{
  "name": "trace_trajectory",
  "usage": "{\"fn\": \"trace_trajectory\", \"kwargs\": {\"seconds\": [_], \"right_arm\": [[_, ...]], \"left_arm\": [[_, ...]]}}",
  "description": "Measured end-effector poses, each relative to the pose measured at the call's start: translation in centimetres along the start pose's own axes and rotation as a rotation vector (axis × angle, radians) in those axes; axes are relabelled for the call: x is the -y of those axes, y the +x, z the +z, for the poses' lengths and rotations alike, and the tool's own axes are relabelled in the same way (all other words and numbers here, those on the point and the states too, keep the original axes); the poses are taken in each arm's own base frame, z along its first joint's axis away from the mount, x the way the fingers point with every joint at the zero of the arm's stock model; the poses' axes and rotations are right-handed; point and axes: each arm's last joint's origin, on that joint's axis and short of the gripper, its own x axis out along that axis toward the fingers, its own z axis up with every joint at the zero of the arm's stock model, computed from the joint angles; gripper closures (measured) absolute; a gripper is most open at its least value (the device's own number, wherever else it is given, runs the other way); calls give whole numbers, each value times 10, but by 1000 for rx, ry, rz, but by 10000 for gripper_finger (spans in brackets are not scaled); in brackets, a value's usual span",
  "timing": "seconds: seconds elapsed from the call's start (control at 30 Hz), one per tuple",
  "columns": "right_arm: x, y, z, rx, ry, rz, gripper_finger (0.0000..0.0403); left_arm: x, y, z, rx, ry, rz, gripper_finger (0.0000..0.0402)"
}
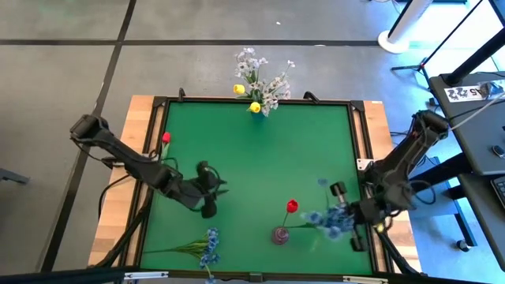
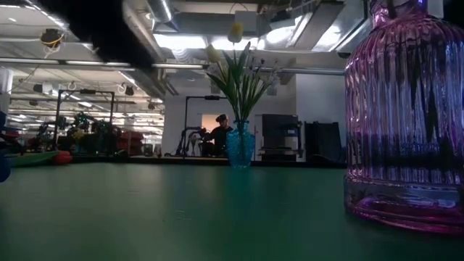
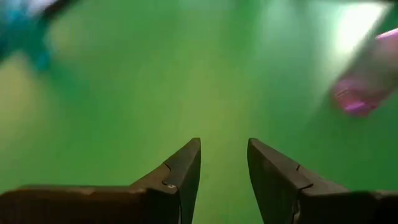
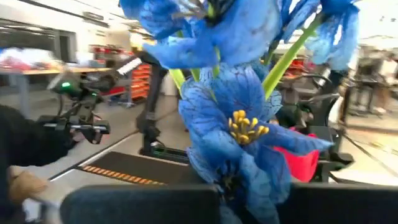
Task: Sort flowers into vase by color
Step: Put the top blue flowers into the purple flower vase
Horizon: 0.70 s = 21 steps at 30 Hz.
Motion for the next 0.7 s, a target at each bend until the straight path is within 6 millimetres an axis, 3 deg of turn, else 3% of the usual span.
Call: {"fn": "trace_trajectory", "kwargs": {"seconds": [0.13, 0.3, 0.4, 0.7], "right_arm": [[-4, 8, 9, 15, 48, -3, 394], [-5, 12, 3, -34, 80, -25, 396], [-5, 12, 5, -30, 108, -30, 398], [-8, 14, -4, -78, 124, -42, 393]], "left_arm": [[-31, -16, -12, -196, -184, 135, 274], [-65, -29, -32, -476, -385, 415, 274], [-74, -30, -40, -561, -429, 502, 274], [-89, -20, -72, -796, -610, 533, 274]]}}
